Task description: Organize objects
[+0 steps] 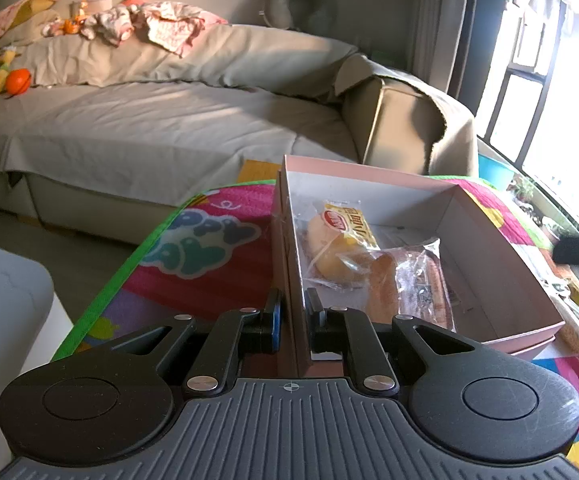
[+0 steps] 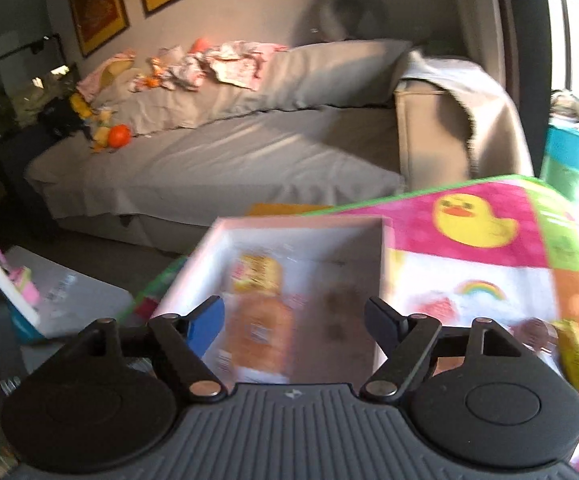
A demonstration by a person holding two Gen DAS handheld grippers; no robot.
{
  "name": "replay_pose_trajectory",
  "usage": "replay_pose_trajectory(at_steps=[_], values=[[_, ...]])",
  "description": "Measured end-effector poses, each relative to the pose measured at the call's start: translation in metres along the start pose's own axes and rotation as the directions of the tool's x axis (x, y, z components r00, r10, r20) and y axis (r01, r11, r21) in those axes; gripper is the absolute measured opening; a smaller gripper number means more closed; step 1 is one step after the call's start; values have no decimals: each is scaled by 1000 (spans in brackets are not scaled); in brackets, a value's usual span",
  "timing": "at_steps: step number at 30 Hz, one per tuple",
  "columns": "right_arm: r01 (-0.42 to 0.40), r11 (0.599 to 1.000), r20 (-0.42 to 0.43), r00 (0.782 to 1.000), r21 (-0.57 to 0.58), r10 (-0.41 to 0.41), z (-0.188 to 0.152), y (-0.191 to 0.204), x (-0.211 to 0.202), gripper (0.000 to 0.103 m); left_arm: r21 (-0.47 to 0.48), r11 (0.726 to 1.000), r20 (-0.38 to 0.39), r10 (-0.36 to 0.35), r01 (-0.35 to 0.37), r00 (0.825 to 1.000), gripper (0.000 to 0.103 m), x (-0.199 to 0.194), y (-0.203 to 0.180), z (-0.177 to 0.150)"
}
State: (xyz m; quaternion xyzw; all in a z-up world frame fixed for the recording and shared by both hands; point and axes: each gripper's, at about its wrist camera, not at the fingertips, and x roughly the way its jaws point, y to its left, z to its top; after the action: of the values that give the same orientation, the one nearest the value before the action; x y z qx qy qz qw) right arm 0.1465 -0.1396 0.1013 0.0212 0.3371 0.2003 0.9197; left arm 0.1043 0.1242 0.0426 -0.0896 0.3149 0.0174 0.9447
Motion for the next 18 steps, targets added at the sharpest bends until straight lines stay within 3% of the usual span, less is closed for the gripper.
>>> replay_pose_trajectory(at_steps=[10,14,16,18], values=[[197,980,-45,979,-11,-198,-66,-52,-25,81,1,1000,-4,10,-10,1000,14,2,0,0],[219,975,-73,974,43,-215,-76,-77,-19,81,1,1000,-6,13,-13,1000,13,2,-1,-1],[221,975,-79,973,18,-219,-75,-81,-9,75,2,1000,-7,13,-13,1000,13,2,-1,0],[226,973,-77,970,-55,-230,-72,-76,1,60,1,1000,-6,12,-12,1000,13,2,-1,-1]])
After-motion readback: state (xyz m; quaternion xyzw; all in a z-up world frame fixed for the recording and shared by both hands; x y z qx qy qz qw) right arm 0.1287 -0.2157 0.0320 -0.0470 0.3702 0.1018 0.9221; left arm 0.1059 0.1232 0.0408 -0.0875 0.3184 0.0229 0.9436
